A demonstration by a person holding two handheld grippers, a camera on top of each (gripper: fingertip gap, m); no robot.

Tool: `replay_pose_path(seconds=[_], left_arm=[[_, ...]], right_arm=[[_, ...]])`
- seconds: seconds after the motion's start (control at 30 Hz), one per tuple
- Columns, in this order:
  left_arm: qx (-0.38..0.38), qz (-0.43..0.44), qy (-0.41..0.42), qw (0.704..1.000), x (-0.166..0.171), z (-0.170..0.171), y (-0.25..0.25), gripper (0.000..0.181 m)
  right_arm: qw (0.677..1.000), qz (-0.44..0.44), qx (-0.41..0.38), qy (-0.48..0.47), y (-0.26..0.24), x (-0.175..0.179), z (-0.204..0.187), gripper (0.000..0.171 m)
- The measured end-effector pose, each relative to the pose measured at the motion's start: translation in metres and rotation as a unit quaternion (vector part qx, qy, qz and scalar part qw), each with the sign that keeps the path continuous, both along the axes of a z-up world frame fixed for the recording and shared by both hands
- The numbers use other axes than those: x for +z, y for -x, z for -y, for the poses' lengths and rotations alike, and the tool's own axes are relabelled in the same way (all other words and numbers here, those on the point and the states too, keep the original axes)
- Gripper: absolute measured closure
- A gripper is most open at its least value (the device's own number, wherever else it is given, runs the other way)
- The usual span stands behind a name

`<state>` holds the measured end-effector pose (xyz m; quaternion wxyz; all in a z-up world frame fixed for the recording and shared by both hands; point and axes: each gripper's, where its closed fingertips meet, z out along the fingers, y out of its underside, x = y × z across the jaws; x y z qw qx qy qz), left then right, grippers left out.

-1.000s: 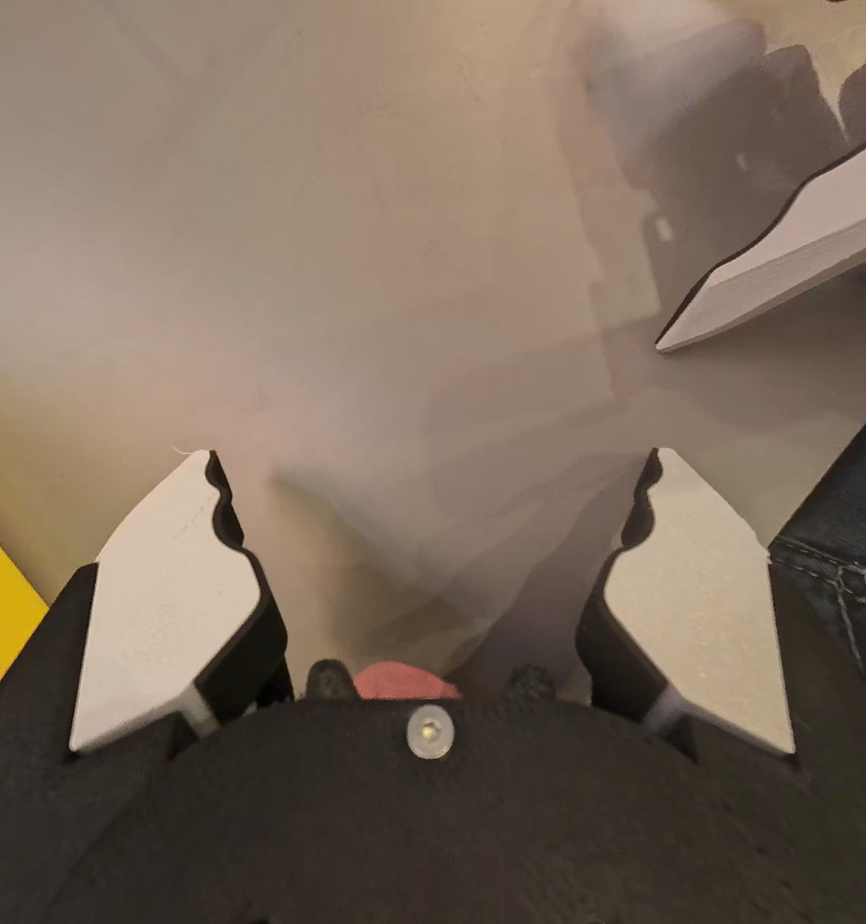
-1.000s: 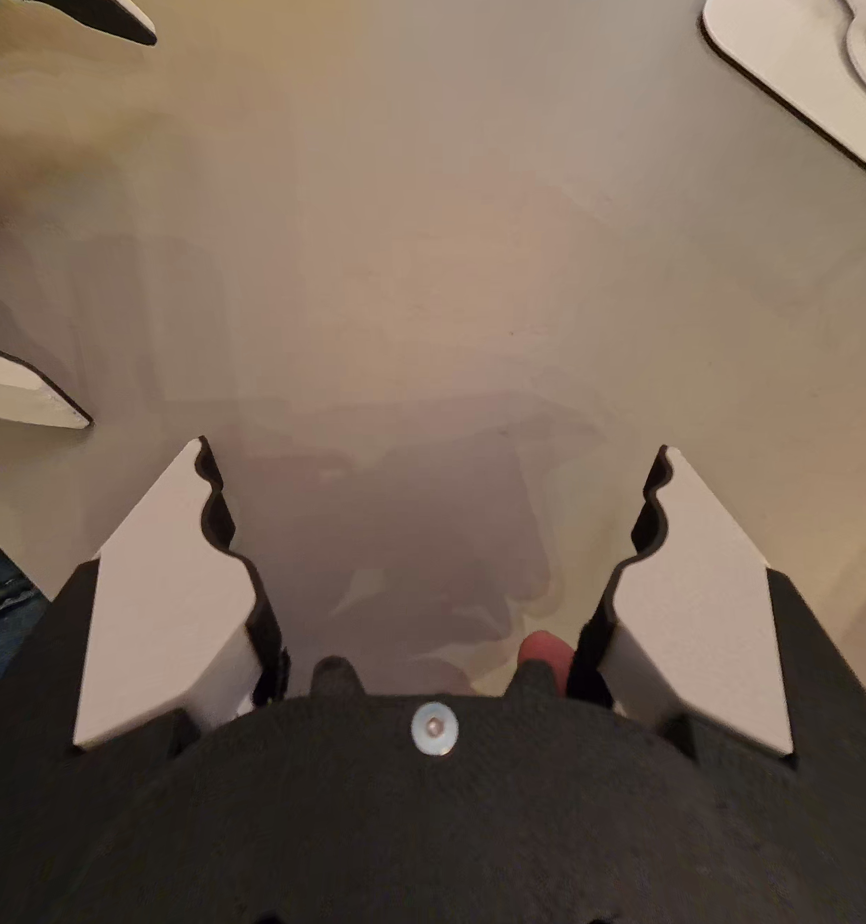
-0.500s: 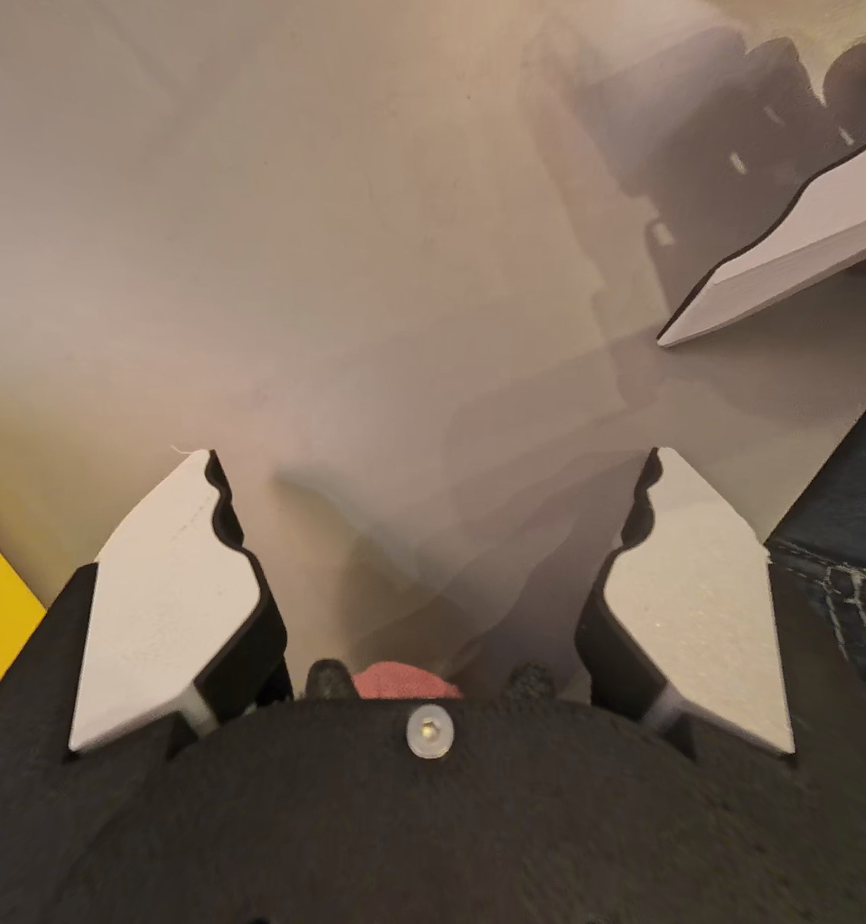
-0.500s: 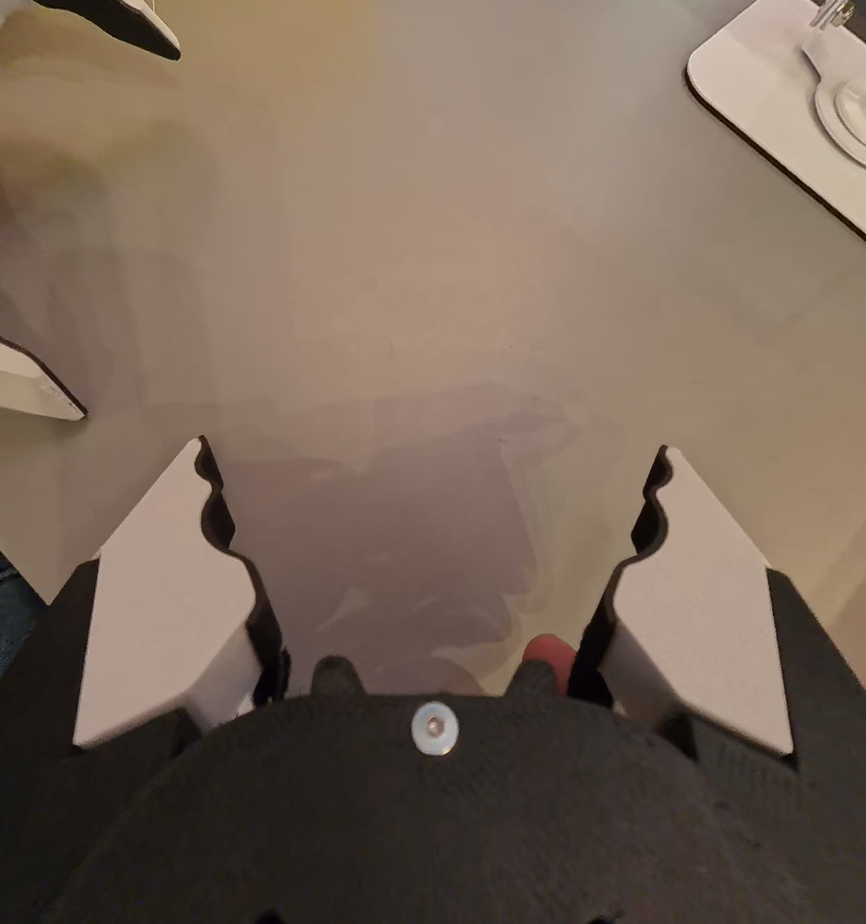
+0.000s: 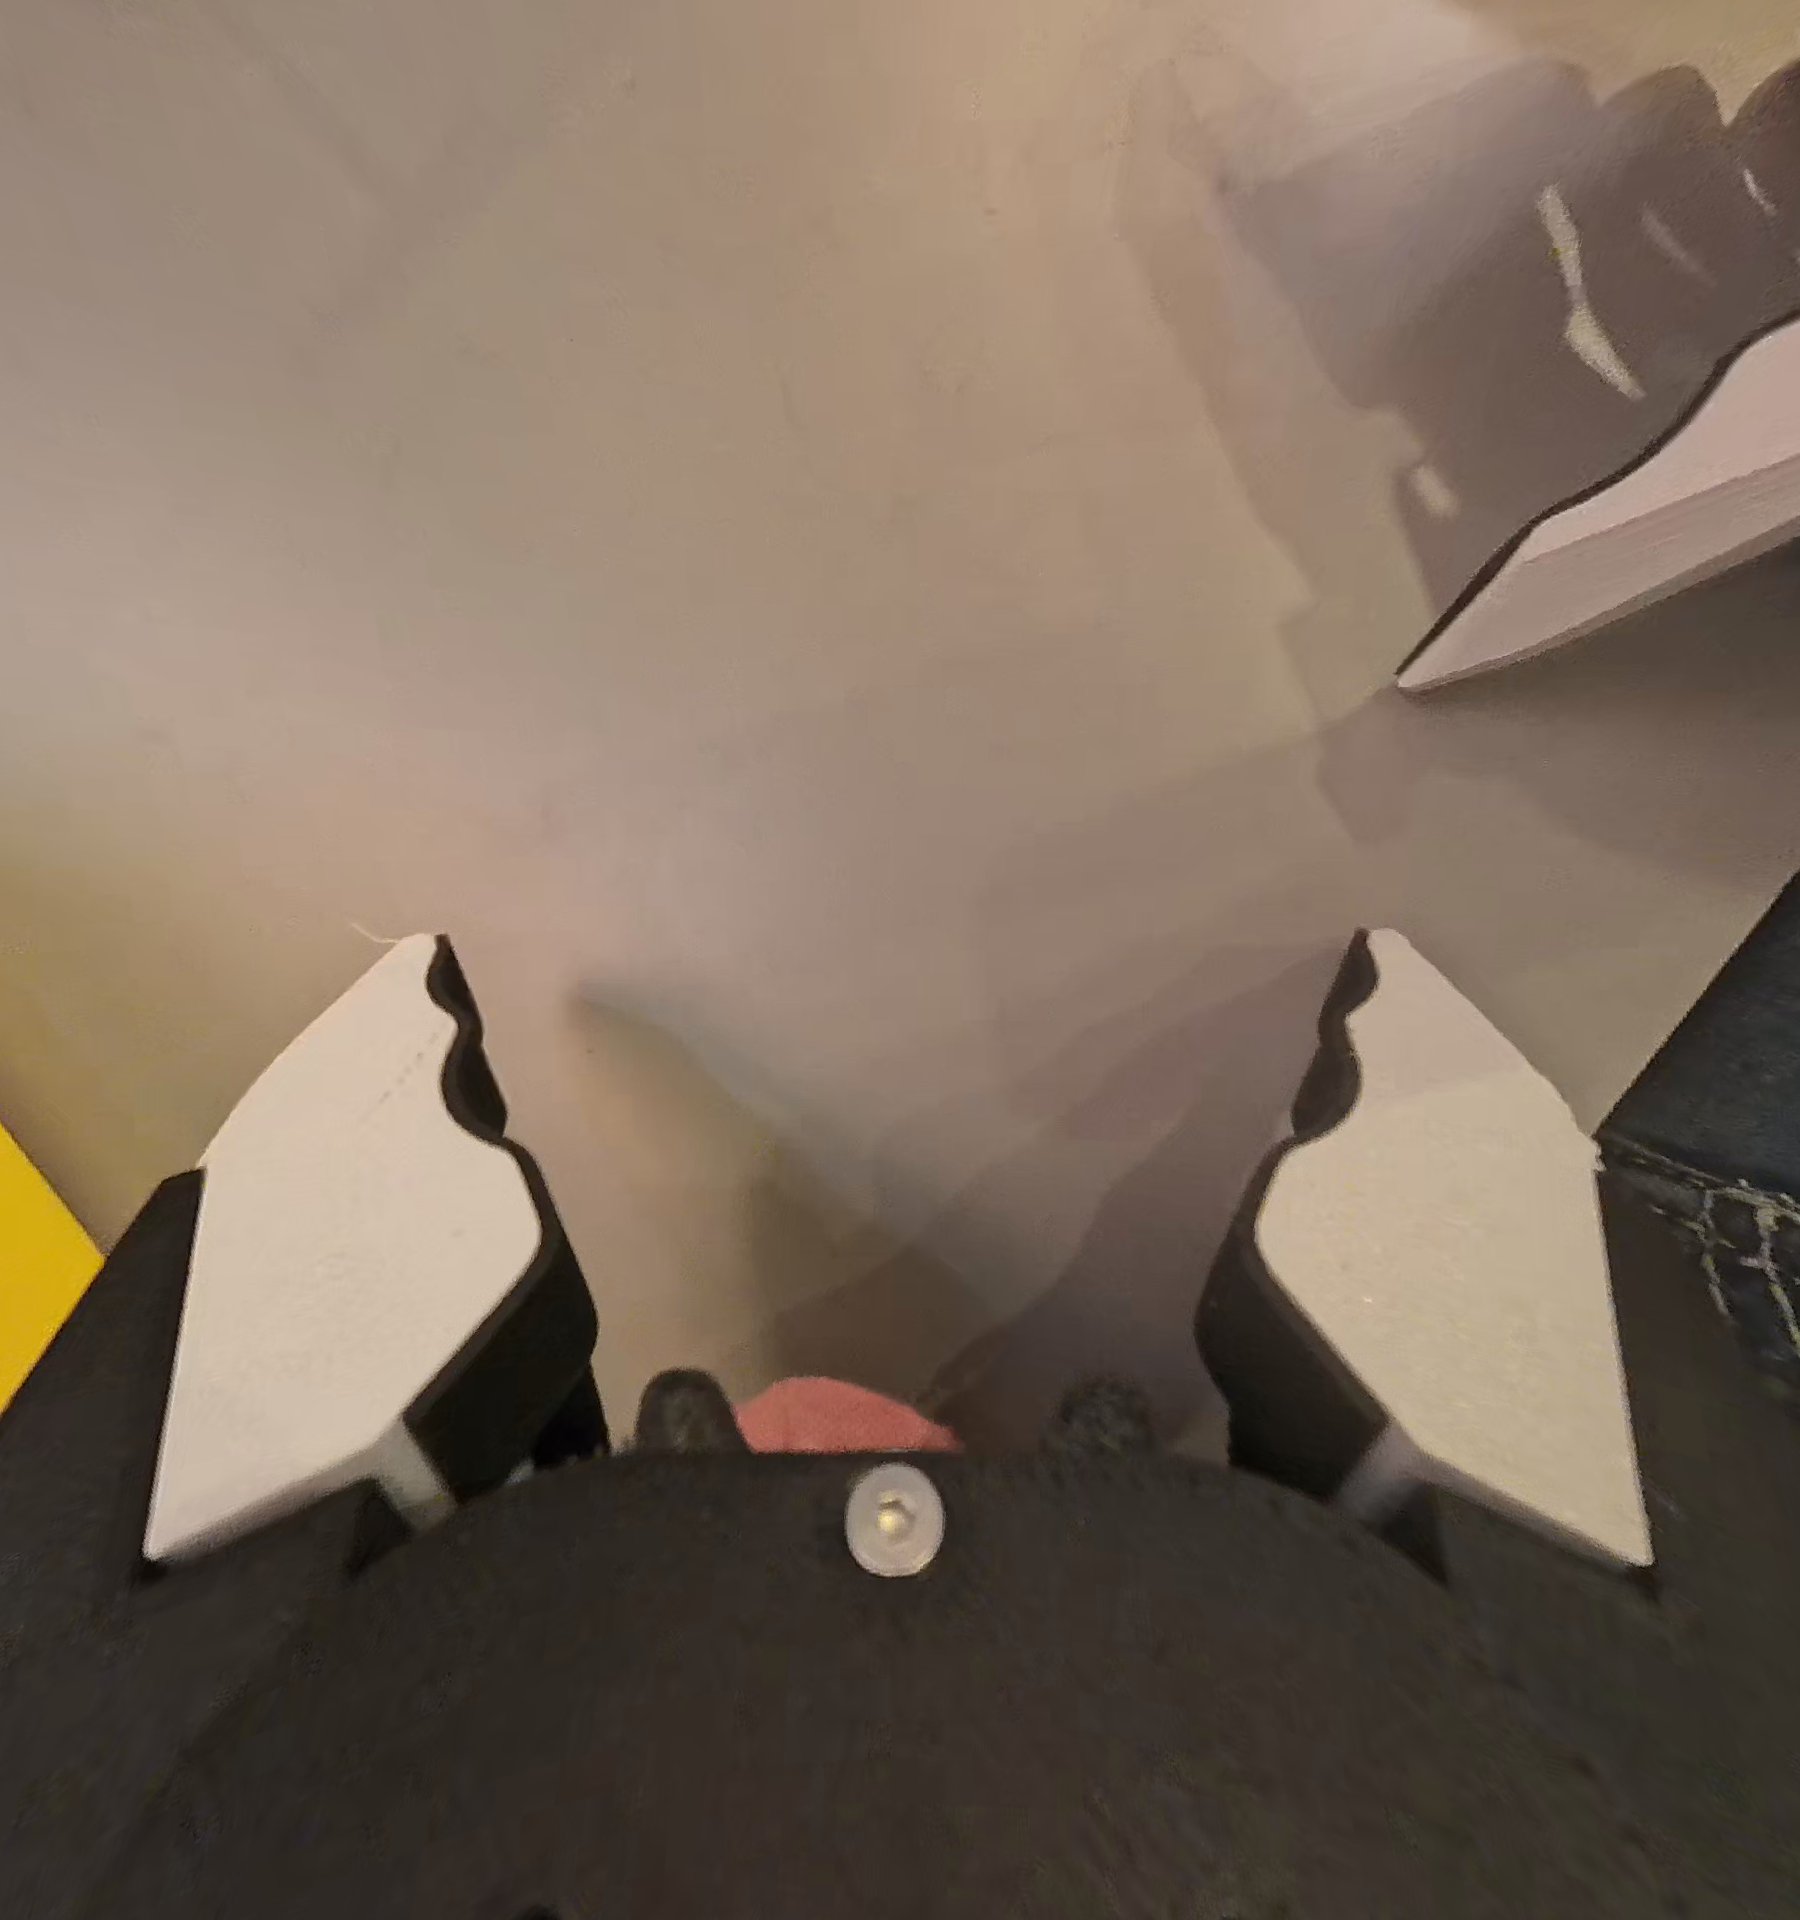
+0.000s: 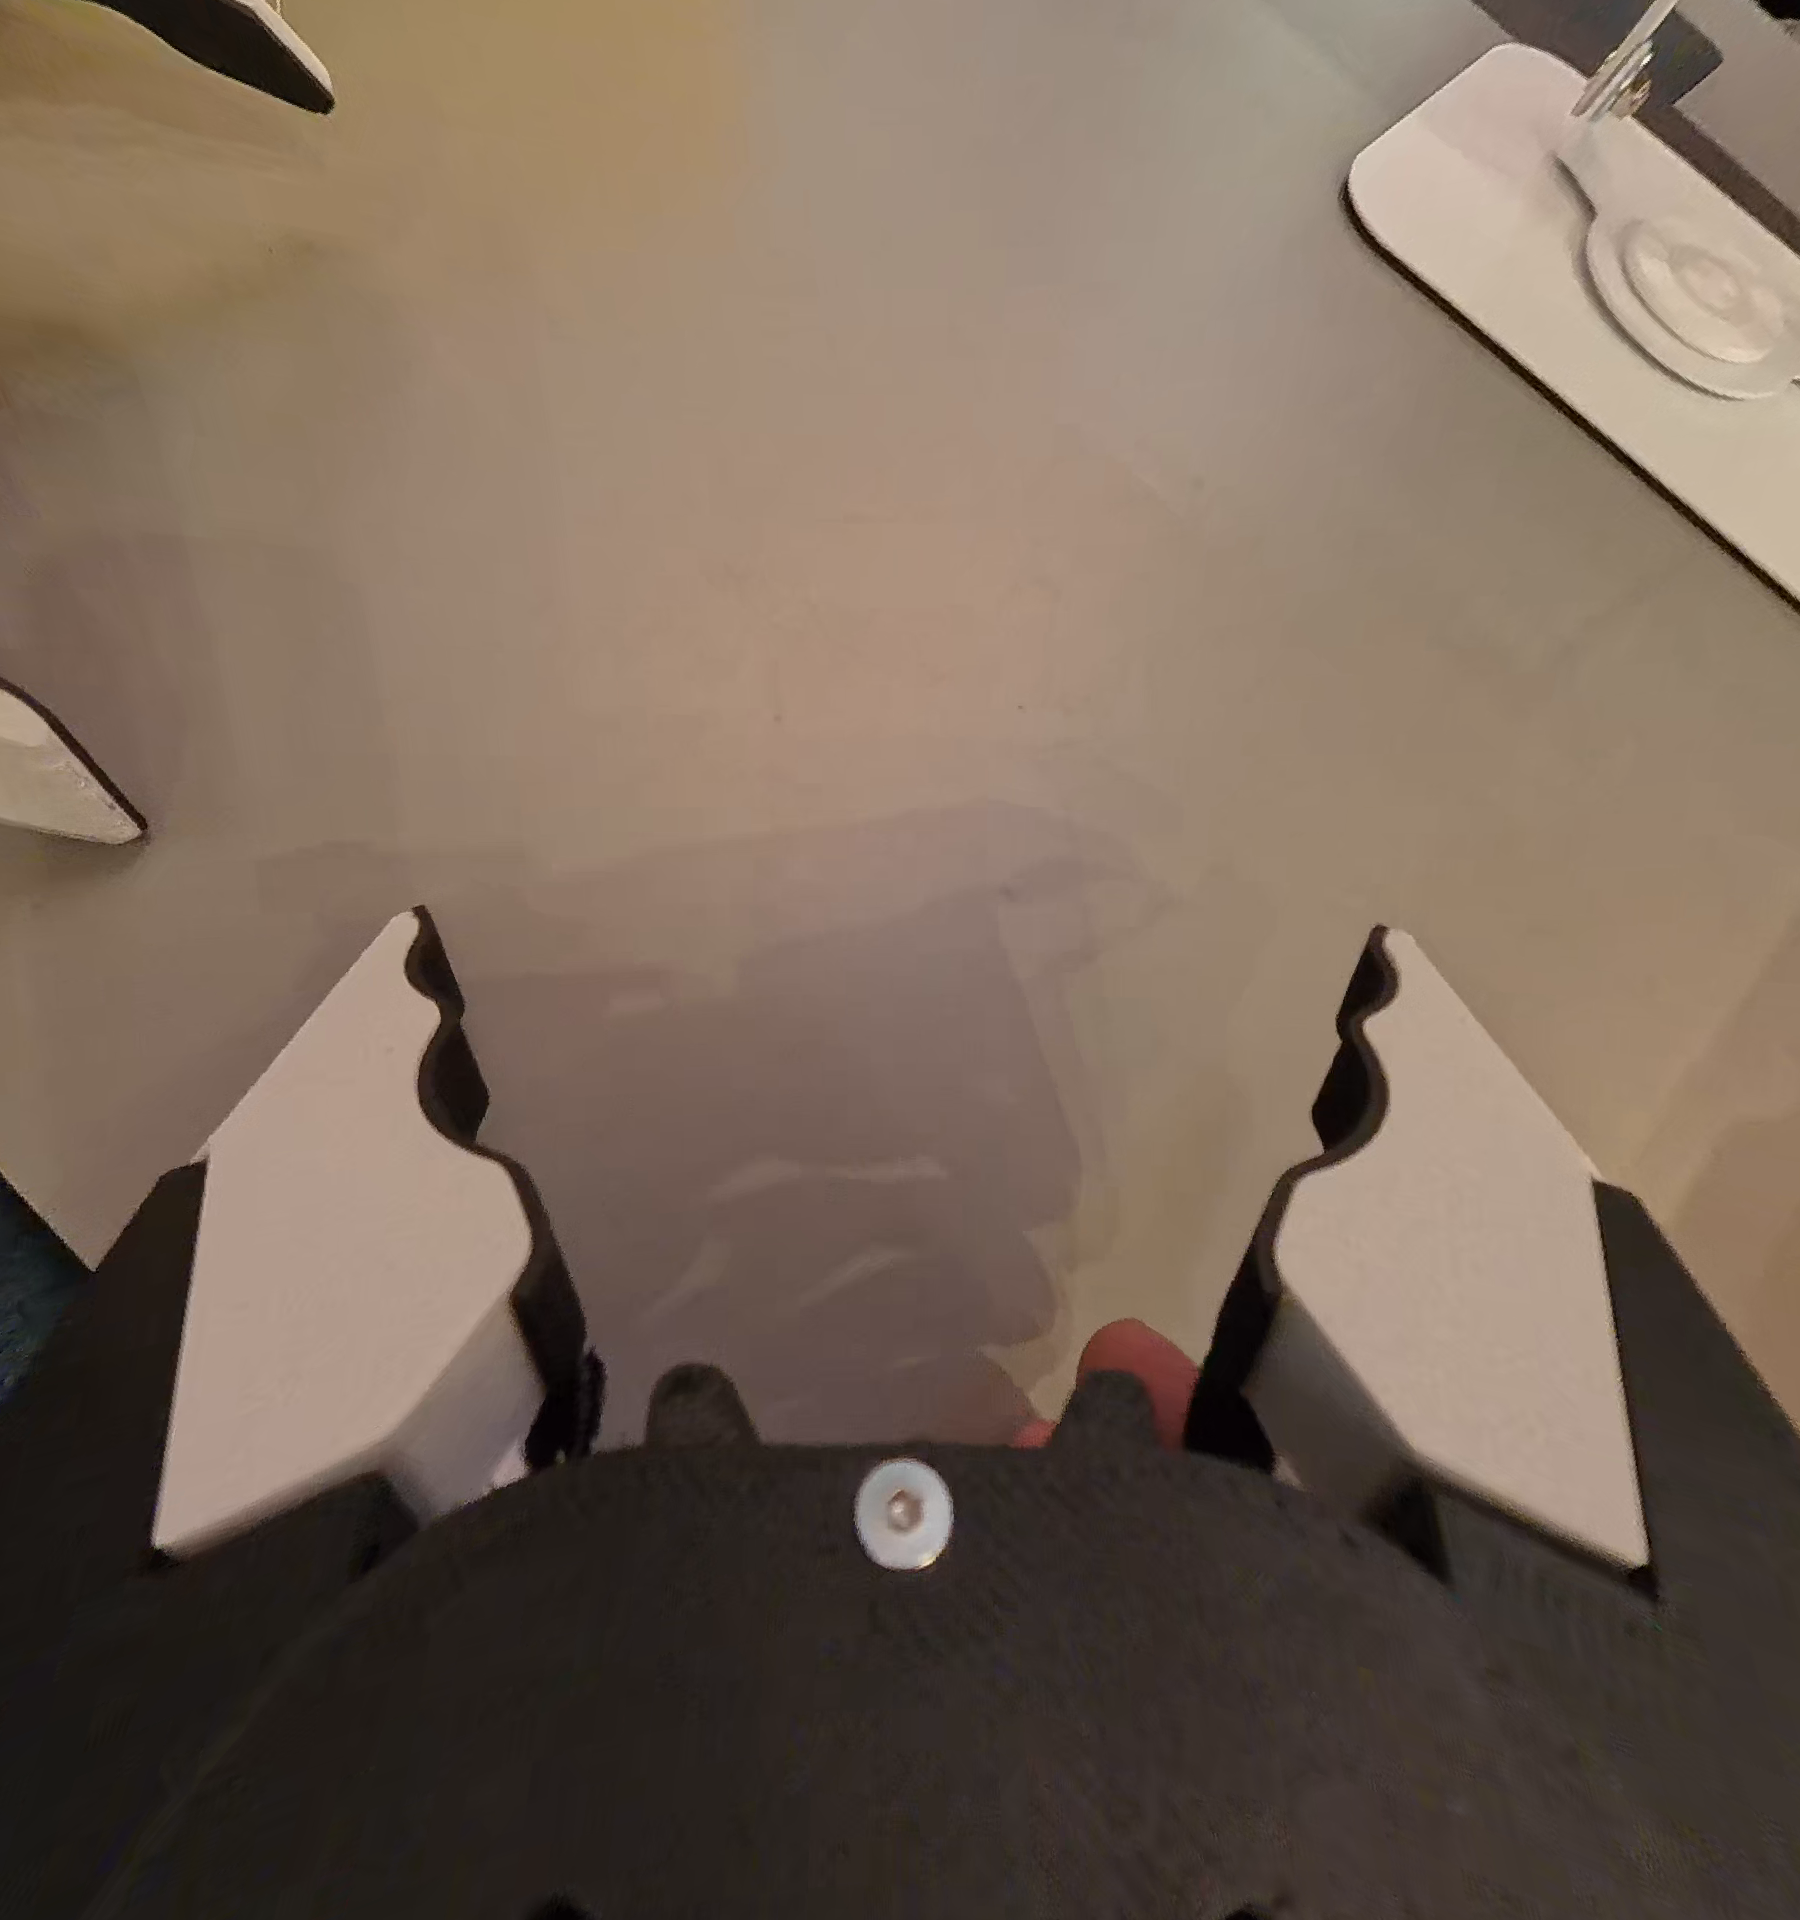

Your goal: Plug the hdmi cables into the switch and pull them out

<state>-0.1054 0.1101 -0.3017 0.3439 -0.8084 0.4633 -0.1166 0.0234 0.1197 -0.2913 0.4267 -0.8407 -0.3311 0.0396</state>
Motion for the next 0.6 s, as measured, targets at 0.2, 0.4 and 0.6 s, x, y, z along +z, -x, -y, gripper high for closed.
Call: replay_pose_path(seconds=[0.2,0.4,0.6], left_arm=[[0.004,0.005,0.037,0.999,-0.006,0.000,0.000,0.035],[0.016,0.010,0.070,0.997,-0.011,-0.001,0.002,0.035],[0.026,0.012,0.071,0.997,-0.011,-0.005,0.002,0.034]], right_arm=[[1.000,-0.002,0.002,0.005,0.000,-0.001,0.001,0.011],[1.000,-0.007,0.003,0.017,-0.001,-0.004,0.001,0.011],[0.999,-0.018,-0.005,0.042,-0.008,-0.008,0.000,0.011]])
